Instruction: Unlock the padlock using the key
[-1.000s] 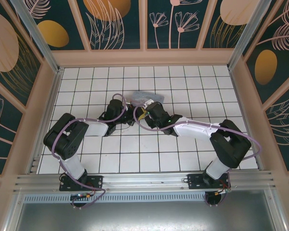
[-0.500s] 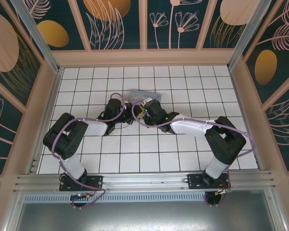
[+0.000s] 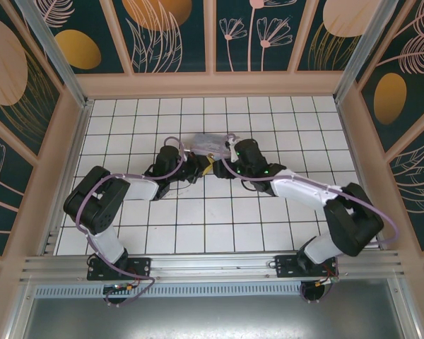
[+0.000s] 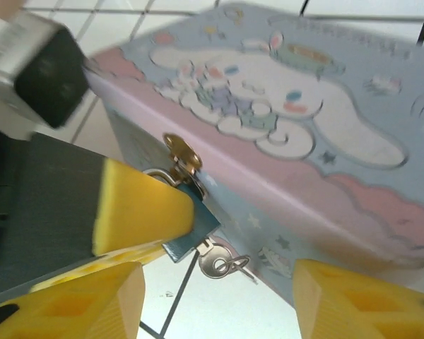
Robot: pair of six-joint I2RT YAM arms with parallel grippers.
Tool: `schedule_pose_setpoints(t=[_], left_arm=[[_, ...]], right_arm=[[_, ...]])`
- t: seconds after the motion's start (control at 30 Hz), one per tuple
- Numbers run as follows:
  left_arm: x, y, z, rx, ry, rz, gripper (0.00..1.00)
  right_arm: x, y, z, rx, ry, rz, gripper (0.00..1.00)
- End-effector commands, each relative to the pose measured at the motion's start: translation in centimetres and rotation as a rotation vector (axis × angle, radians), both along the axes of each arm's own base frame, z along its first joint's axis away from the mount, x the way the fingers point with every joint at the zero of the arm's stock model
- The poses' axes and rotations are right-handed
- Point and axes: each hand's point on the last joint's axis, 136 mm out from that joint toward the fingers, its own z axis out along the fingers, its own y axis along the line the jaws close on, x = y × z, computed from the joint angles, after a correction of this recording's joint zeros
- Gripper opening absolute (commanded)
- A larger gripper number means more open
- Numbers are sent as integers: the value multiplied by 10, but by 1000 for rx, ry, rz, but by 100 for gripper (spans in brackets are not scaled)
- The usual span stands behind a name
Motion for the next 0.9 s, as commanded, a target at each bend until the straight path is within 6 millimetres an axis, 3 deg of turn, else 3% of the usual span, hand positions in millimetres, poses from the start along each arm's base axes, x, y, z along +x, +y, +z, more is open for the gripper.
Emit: schedule_pose_setpoints(t=[0.0, 0.17, 0.5, 0.87], left_arm=[[-6, -5, 11, -30, -37, -41, 0], [-6, -6, 10, -26, -34, -41, 0], [-6, -6, 11, -22, -34, -40, 0], [-7, -5, 13, -19, -37, -44, 0]], right_arm=[[-3, 1, 20, 86, -24, -8, 59], [-5, -2, 11, -41, -64, -12, 58], [-4, -6, -10, -399, -214, -17, 45], [1, 0, -22, -508, -259, -1, 42]])
